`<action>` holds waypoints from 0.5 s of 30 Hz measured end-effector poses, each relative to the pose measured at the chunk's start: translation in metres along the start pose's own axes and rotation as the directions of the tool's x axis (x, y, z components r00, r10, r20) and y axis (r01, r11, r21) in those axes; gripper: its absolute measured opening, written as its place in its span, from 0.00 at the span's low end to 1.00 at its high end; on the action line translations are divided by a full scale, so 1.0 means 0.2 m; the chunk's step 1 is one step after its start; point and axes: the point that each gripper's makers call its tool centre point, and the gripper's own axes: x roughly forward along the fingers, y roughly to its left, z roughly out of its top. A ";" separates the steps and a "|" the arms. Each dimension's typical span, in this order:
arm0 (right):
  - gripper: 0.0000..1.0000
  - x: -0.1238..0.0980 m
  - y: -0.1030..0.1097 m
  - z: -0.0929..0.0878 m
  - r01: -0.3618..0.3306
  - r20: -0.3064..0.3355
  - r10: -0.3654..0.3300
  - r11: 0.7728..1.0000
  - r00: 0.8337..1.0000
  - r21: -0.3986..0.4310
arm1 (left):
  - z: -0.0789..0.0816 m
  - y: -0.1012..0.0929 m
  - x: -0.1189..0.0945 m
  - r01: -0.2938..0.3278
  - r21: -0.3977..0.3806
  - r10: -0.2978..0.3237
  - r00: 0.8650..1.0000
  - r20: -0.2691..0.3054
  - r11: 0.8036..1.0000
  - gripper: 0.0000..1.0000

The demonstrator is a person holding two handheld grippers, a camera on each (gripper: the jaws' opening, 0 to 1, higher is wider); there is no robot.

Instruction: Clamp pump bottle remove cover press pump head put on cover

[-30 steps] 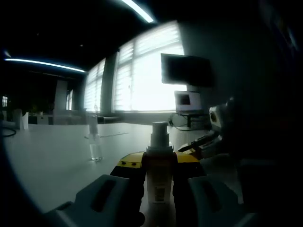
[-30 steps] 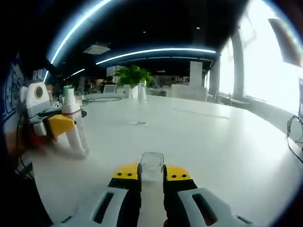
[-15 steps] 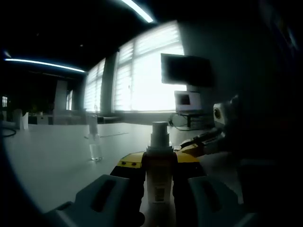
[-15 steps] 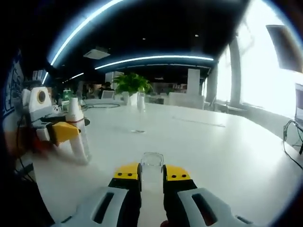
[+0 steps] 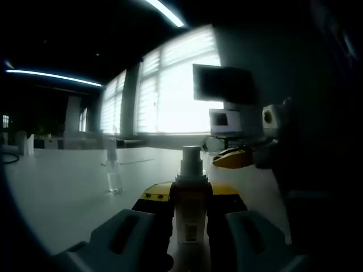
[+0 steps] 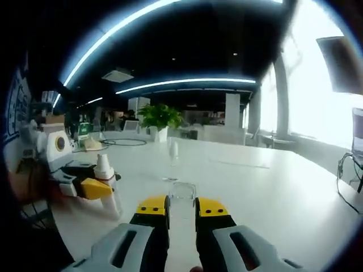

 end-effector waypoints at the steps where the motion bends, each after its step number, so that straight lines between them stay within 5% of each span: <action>1: 0.13 0.00 0.00 0.02 0.001 0.007 -0.001 1.000 1.000 -0.001 | 0.00 0.00 0.00 0.000 0.000 0.000 1.000 0.000 1.000 0.13; 15: 0.12 0.00 -0.01 0.15 -0.002 0.021 0.001 1.000 1.000 0.011 | 0.00 0.00 0.00 0.000 0.002 0.000 1.000 0.000 1.000 0.13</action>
